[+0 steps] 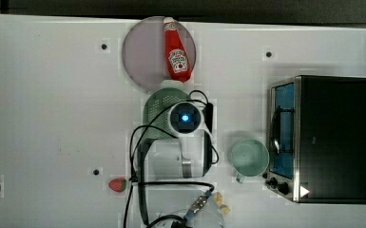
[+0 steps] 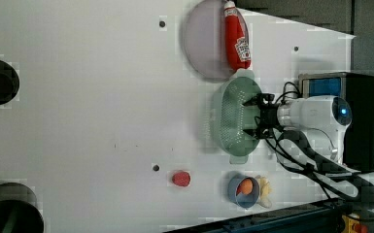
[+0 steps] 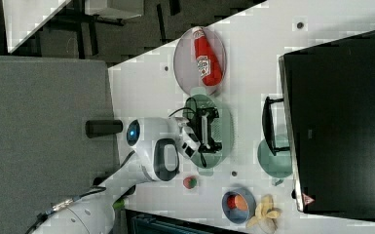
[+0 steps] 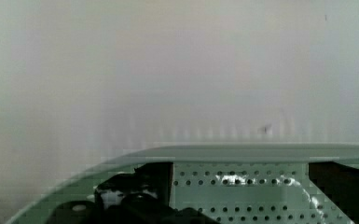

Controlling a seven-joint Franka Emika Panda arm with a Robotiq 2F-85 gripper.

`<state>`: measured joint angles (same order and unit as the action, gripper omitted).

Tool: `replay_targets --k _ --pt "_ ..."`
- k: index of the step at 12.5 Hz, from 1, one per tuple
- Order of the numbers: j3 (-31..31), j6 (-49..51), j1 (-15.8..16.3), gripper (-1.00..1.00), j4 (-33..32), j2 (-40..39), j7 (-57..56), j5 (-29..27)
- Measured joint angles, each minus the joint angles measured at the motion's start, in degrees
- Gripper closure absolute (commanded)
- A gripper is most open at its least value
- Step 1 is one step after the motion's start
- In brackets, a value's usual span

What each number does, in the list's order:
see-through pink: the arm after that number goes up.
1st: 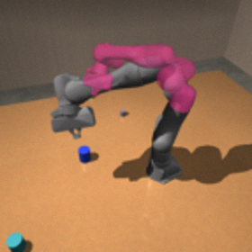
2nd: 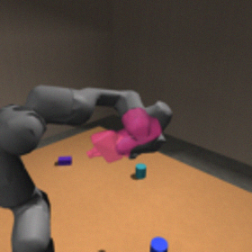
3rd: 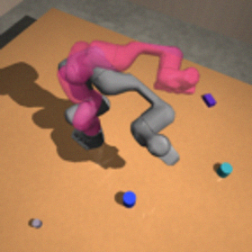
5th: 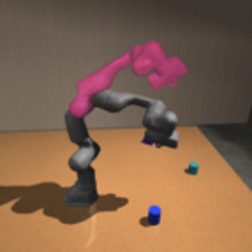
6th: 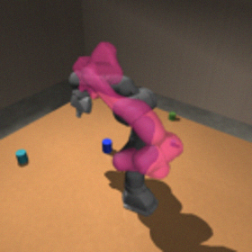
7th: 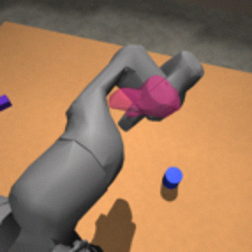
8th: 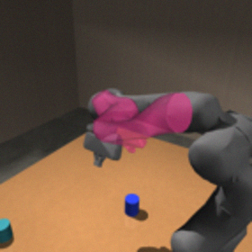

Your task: Drag strainer left to right.

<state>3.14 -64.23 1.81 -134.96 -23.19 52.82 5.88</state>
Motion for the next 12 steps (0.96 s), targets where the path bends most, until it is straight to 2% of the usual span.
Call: replay_targets --k 2,4,8,12 --pt "0.6 0.0 -1.2 -1.00 -1.0 0.2 -2.2 0.1" --pt "2.7 -0.3 -0.8 -1.00 -1.1 -0.1 -4.5 -1.4" --pt "6.8 0.8 -1.2 -1.00 -1.3 0.2 -8.7 0.0" --pt "5.1 2.7 -2.6 -1.00 -1.3 2.3 -21.3 0.2"
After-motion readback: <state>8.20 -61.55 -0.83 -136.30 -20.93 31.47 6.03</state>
